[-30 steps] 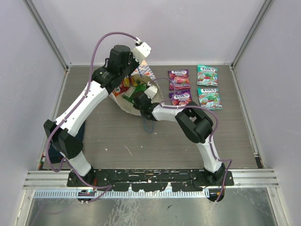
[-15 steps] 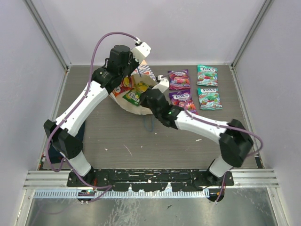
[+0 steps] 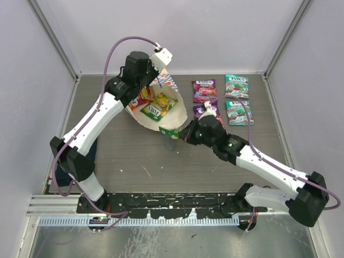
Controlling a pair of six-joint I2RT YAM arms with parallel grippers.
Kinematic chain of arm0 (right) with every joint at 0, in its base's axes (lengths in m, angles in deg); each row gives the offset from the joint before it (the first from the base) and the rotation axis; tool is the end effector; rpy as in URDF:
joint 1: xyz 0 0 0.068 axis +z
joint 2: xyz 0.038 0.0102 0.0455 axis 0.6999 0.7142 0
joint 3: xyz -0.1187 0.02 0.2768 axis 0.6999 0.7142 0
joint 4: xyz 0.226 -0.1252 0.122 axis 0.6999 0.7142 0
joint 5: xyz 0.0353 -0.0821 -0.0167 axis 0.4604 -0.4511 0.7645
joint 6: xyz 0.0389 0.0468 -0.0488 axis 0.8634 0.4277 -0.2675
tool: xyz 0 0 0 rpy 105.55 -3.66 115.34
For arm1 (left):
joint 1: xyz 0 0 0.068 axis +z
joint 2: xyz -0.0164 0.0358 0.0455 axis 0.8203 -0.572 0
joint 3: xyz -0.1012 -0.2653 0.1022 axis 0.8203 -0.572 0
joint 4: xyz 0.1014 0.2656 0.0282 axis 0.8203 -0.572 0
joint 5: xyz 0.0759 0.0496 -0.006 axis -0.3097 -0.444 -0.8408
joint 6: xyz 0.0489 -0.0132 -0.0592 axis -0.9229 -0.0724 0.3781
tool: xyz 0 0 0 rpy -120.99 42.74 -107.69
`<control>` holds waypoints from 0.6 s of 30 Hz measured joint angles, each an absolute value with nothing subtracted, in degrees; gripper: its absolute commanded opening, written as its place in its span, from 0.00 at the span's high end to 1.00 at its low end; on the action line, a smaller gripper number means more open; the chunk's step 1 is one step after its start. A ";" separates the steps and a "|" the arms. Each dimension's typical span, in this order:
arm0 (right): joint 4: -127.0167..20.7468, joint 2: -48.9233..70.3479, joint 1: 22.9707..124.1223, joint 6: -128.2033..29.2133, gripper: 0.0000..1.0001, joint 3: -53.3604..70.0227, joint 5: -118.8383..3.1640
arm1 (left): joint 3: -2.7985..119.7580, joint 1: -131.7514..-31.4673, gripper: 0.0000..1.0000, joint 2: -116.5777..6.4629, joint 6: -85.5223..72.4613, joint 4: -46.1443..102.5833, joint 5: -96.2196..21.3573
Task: Take the snacks out of the paper bag
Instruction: Take out the snack from the paper bag, then place the snack at the center of the board.
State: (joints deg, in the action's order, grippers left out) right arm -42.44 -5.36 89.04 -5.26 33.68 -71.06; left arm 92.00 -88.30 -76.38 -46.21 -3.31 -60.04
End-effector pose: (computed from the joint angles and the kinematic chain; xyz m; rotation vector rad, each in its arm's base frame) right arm 0.2174 0.2054 0.3076 0.1864 2.1502 0.9283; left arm 0.3791 -0.2283 0.4583 0.8313 1.7312 0.1816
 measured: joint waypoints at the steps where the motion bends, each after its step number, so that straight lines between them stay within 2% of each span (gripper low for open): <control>1: -41.09 -6.99 89.59 -4.39 0.99 35.26 -70.65 | 92.00 -88.30 0.95 -76.38 -46.23 -3.31 -60.04; 9: -34.40 -13.00 106.72 4.64 0.99 37.66 -76.42 | 92.00 -88.30 0.95 -76.38 -46.21 -3.34 -60.00; 12: -34.31 -12.74 108.38 8.14 0.94 37.57 -79.35 | 92.00 -88.30 0.95 -76.38 -46.19 -3.34 -60.00; 13: -34.31 -12.55 108.08 9.05 0.86 37.60 -80.46 | 92.00 -88.30 0.95 -76.38 -46.21 -3.34 -60.00; 14: -34.27 -12.20 107.20 10.36 0.68 37.79 -81.86 | 92.00 -88.30 0.95 -76.38 -46.21 -3.34 -60.00; 15: -34.27 -12.07 106.35 11.33 0.30 38.16 -82.78 | 92.00 -88.30 0.95 -76.38 -46.21 -3.34 -60.00; 16: -34.49 -12.02 104.80 12.59 0.04 39.04 -83.52 | 92.00 -88.30 0.95 -76.38 -46.19 -3.34 -60.00; 17: -34.62 -12.07 102.99 13.71 0.00 40.26 -84.26 | 92.00 -88.30 0.95 -76.38 -46.21 -3.34 -60.00; 18: -34.81 -12.15 101.30 14.12 0.00 41.55 -84.83 | 92.00 -88.30 0.95 -76.38 -46.21 -3.34 -60.00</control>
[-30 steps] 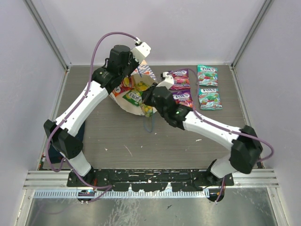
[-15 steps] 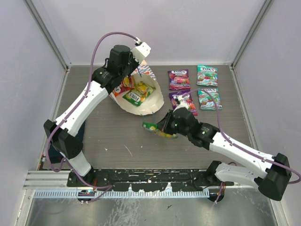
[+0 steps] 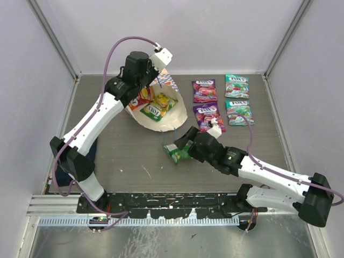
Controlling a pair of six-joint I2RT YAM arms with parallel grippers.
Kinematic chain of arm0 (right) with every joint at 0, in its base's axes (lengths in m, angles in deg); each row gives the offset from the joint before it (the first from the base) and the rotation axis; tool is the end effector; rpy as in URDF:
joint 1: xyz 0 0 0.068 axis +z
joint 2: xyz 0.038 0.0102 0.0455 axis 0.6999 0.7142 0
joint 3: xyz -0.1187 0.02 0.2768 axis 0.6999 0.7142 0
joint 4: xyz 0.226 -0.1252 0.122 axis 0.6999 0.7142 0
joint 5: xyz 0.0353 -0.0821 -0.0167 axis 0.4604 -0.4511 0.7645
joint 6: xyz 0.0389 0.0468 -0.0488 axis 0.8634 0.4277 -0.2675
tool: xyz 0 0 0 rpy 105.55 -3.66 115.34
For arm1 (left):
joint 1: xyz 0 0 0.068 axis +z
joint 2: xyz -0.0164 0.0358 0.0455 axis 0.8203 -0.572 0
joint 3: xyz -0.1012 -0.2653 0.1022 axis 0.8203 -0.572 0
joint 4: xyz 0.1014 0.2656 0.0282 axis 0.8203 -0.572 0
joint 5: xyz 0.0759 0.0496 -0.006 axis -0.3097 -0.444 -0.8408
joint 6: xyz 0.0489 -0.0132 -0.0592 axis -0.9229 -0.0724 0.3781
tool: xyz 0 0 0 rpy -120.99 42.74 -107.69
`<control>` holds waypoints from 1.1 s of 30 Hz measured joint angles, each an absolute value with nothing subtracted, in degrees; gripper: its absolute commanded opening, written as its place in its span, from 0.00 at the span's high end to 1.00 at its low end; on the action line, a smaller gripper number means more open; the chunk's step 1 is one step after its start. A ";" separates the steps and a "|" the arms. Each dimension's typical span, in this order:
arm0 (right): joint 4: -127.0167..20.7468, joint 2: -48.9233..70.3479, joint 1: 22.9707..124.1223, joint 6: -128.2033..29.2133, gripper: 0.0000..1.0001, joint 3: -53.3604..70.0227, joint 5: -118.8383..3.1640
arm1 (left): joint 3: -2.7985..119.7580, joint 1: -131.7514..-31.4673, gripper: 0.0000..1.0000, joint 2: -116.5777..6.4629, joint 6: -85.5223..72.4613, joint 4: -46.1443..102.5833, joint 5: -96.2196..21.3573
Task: Take the snacks out of the paper bag
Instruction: Place the snack at the center of the board.
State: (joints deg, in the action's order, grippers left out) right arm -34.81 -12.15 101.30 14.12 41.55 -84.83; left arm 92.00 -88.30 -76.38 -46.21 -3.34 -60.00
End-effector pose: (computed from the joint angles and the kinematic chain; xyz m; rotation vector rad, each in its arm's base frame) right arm 0.1576 0.2011 0.2694 0.4704 2.2372 0.8962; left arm 0.3791 -0.2283 0.4583 0.8320 1.7315 0.1810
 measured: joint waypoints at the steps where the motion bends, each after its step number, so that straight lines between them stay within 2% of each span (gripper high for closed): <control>1: -34.70 -12.28 98.99 14.43 0.00 43.54 -85.62 | 92.00 -88.30 0.95 -76.38 -46.21 -3.34 -60.00; 6: -30.59 -12.48 94.96 10.17 0.00 45.73 -91.08 | 92.00 -88.30 0.95 -76.38 -46.21 -3.34 -60.00; 12: -26.09 -8.79 95.34 -6.79 0.01 33.60 -93.23 | 92.00 -88.30 0.94 -76.38 -46.21 -3.34 -60.00; 15: -24.13 -4.57 96.08 -9.61 0.16 29.84 -93.73 | 92.00 -88.30 0.94 -76.38 -46.21 -3.34 -60.02; 25: -20.67 4.35 106.15 -23.27 0.25 33.46 -93.05 | 92.00 -88.30 0.92 -76.38 -46.23 -3.36 -60.00; 28: -20.37 8.79 106.39 -28.47 0.34 30.84 -91.91 | 92.00 -88.30 0.92 -76.38 -46.23 -3.36 -60.00; 33: -21.61 18.58 106.26 -34.64 0.42 28.26 -89.66 | 92.00 -88.30 0.92 -76.38 -46.27 -3.34 -60.02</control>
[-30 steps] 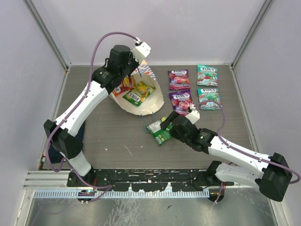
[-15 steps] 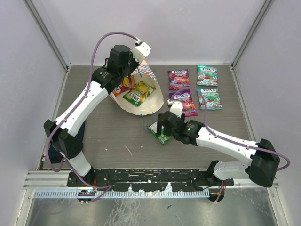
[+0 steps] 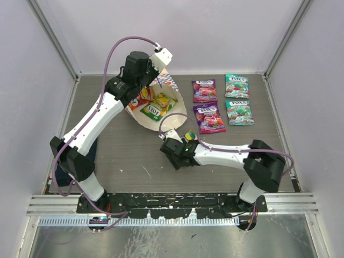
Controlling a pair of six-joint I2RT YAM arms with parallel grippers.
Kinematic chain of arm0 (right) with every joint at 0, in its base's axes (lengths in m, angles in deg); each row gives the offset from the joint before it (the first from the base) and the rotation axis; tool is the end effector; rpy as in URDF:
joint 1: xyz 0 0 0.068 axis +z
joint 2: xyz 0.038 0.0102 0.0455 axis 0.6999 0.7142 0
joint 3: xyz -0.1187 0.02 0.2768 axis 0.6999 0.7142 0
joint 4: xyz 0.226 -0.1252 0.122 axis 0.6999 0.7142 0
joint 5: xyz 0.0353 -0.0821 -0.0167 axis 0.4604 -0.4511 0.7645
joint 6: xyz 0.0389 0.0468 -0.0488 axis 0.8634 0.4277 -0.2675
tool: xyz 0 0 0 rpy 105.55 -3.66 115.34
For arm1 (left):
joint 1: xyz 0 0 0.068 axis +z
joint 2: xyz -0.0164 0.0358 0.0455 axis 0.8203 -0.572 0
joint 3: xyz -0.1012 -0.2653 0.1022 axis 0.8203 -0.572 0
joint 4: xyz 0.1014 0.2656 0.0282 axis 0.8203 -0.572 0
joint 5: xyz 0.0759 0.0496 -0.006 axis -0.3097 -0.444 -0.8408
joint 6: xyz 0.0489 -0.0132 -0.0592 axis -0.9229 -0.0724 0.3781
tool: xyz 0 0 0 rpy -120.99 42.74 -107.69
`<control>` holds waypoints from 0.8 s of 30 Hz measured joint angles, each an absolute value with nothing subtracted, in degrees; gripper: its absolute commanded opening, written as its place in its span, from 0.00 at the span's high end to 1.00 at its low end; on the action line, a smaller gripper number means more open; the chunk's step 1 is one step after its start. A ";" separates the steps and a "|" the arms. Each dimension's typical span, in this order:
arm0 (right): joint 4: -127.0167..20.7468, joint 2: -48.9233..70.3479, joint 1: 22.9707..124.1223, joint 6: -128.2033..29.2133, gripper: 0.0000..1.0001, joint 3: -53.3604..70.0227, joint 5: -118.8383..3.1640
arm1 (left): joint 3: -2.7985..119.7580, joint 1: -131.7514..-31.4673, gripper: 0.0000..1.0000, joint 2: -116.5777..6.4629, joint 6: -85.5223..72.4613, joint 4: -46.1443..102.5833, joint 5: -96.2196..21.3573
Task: Take the snacks out of the paper bag
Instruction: Place the snack at the center of the board.
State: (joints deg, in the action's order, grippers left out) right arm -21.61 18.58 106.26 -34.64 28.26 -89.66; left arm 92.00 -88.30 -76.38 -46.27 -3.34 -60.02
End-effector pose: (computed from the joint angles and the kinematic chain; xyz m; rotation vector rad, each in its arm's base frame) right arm 0.1799 0.2781 0.1866 -0.7626 2.4322 -0.0367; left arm 0.3791 -0.2283 0.4583 0.8327 1.7311 0.1820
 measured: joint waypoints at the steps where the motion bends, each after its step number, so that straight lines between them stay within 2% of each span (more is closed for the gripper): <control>1: -22.00 20.46 106.24 -35.53 0.43 28.28 -89.09 | 92.00 -88.30 0.92 -76.38 -46.27 -3.36 -60.00; 3: -22.51 23.04 106.24 -36.82 0.51 28.28 -87.96 | 92.00 -88.30 0.92 -76.38 -46.29 -3.34 -60.00; 7: -24.04 25.16 106.22 -38.83 0.79 28.22 -86.73 | 92.00 -88.30 0.92 -76.38 -46.43 -3.34 -60.02; 9: -24.30 25.51 106.22 -39.21 0.97 27.89 -86.41 | 92.00 -88.30 0.92 -76.38 -46.51 -3.34 -60.02; 18: -22.33 25.64 106.53 -38.46 0.99 25.68 -84.77 | 92.00 -88.30 0.92 -76.38 -47.19 -3.34 -60.02; 24: -17.39 19.12 111.12 -36.10 0.99 22.62 -77.90 | 92.00 -88.30 0.92 -76.38 -47.37 -3.34 -60.06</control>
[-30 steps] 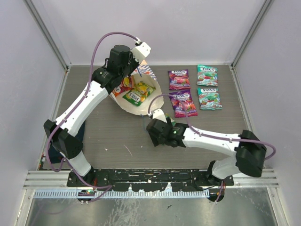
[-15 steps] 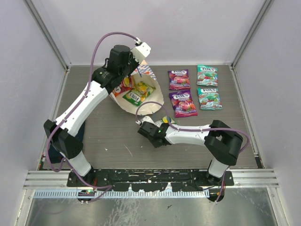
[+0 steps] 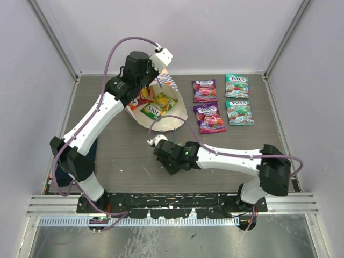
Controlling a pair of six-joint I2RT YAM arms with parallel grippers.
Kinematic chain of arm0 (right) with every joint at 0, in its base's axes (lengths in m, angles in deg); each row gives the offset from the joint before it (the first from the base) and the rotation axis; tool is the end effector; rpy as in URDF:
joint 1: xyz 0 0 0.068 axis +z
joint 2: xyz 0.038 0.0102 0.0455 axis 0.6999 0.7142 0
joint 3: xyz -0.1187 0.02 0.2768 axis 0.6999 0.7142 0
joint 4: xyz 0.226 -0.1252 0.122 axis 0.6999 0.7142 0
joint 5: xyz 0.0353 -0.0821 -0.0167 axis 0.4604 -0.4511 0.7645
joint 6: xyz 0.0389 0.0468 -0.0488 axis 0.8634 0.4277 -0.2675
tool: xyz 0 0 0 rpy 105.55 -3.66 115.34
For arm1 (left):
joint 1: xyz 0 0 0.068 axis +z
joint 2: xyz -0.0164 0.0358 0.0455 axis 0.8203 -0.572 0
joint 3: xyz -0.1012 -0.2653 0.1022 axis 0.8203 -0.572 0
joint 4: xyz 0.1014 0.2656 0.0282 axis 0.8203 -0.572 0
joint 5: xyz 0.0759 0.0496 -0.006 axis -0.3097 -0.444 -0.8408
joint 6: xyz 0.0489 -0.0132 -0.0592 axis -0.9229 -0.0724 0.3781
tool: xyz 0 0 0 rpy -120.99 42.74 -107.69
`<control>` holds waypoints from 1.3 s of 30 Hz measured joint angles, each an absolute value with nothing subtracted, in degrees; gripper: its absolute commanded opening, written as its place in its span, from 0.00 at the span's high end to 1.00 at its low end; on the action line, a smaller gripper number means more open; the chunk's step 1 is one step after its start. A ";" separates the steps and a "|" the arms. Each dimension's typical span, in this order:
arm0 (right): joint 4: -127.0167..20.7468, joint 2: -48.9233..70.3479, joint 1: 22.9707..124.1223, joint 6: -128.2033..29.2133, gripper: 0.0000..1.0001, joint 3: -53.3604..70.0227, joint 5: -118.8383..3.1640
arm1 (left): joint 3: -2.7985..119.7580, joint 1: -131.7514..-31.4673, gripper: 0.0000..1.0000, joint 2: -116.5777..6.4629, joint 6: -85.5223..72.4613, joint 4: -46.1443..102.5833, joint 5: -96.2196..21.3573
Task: Take the snacks out of the paper bag
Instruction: Place the snack at the center of the board.
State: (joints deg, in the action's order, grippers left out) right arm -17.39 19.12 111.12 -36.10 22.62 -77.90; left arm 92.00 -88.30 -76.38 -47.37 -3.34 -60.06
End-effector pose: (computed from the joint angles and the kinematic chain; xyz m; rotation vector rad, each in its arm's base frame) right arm 0.1494 0.3105 0.2071 -0.9915 2.4744 0.2044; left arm 0.3791 -0.2282 0.4583 0.8491 1.7238 0.1956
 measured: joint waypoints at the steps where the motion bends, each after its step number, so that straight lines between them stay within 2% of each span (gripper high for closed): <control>1: -17.07 17.44 112.62 -35.56 0.99 21.62 -75.89 | 92.00 -88.30 0.92 -76.38 -47.34 -3.34 -60.06; 7: -18.03 7.06 115.20 -31.84 0.99 18.93 -68.31 | 92.00 -88.30 0.92 -76.38 -47.32 -3.34 -60.11; 11: -20.87 3.96 102.05 -29.66 0.99 23.35 -65.25 | 92.00 -88.30 0.92 -76.38 -47.32 -3.34 -60.11; 15: -21.66 9.84 91.64 -28.21 0.99 30.43 -70.76 | 92.00 -88.30 0.92 -76.38 -47.32 -3.34 -60.50; 18: -19.29 14.88 90.83 -27.08 0.99 34.30 -76.24 | 92.00 -88.30 0.92 -76.38 -47.34 -3.34 -60.52; 22: -15.64 15.04 90.20 -25.17 0.98 36.20 -83.00 | 92.00 -88.30 0.92 -76.38 -47.37 -3.34 -60.70; 23: -15.29 14.60 89.96 -24.72 0.92 36.18 -84.24 | 92.00 -88.30 0.92 -76.38 -47.37 -3.34 -60.74; 24: -14.68 13.84 89.67 -24.17 0.77 36.18 -86.01 | 92.00 -88.30 0.92 -76.38 -47.37 -3.34 -60.78; 25: -13.90 12.98 89.50 -23.58 0.51 36.15 -87.61 | 92.00 -88.30 0.92 -76.38 -47.37 -3.34 -60.83; 26: -13.11 12.24 89.39 -22.81 0.31 36.04 -88.81 | 92.00 -88.30 0.92 -76.38 -47.37 -3.34 -60.87; 27: -11.73 11.32 89.30 -22.16 0.20 35.78 -90.62 | 92.00 -88.30 0.92 -76.38 -47.37 -3.34 -60.89; 31: -6.03 6.75 89.46 -19.43 0.05 33.42 -98.01 | 92.00 -88.30 0.92 -76.38 -47.37 -3.34 -60.89; 35: -4.91 3.78 93.72 -17.55 0.00 29.22 -104.22 | 92.00 -88.30 0.92 -76.38 -47.34 -3.34 -60.89; 39: -10.11 7.78 100.87 -18.14 0.00 26.41 -104.85 | 92.00 -88.30 0.92 -76.38 -47.34 -3.36 -60.89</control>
